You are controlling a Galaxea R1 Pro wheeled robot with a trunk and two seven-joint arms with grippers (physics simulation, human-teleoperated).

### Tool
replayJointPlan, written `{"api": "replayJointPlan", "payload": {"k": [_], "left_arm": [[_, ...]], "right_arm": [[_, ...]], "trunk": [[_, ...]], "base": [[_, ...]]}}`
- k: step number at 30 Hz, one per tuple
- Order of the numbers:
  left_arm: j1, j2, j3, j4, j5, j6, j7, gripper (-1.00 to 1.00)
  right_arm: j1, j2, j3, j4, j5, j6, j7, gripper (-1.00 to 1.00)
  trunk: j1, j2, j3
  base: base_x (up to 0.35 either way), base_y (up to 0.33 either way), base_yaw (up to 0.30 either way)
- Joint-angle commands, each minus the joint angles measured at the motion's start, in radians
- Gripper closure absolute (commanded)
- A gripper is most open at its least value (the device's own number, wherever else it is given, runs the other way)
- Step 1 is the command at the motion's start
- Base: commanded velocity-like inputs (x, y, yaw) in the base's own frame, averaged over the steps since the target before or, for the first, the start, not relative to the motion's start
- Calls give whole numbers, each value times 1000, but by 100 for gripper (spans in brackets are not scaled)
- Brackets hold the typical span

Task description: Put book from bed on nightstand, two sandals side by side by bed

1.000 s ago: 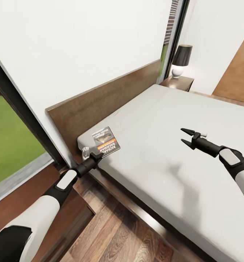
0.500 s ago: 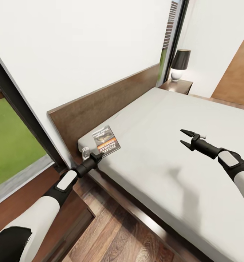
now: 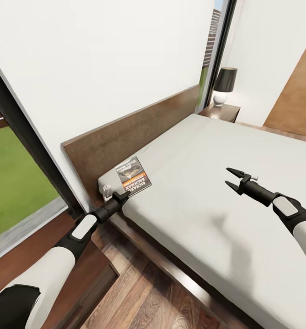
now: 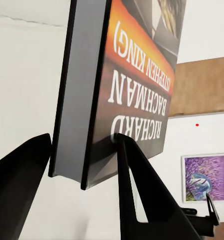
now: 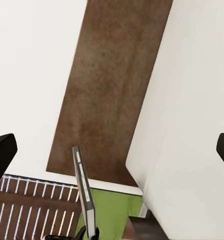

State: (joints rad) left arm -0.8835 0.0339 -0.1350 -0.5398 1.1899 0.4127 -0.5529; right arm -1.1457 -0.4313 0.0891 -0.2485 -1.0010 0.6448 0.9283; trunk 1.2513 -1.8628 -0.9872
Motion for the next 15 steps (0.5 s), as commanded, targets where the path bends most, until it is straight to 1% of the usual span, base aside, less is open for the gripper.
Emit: {"api": "replayJointPlan", "payload": {"k": [1,7,15], "left_arm": [[-1,1,-5,1,10,4,0,100],[0,3,-5,7,8,2,3,100],[0,2,-5,13,7,1,5,100]], "right_arm": [[0,-1,8,1,-10,-1,3,-100],[8,0,8,2,-7,-32,9,-100],[29,-1,7,2,-11,-45,23,-100]], "trunk": [[0,0,1],[0,0,10],[0,0,23]], "base": [[0,0,0],[0,0,0],[0,0,0]]}}
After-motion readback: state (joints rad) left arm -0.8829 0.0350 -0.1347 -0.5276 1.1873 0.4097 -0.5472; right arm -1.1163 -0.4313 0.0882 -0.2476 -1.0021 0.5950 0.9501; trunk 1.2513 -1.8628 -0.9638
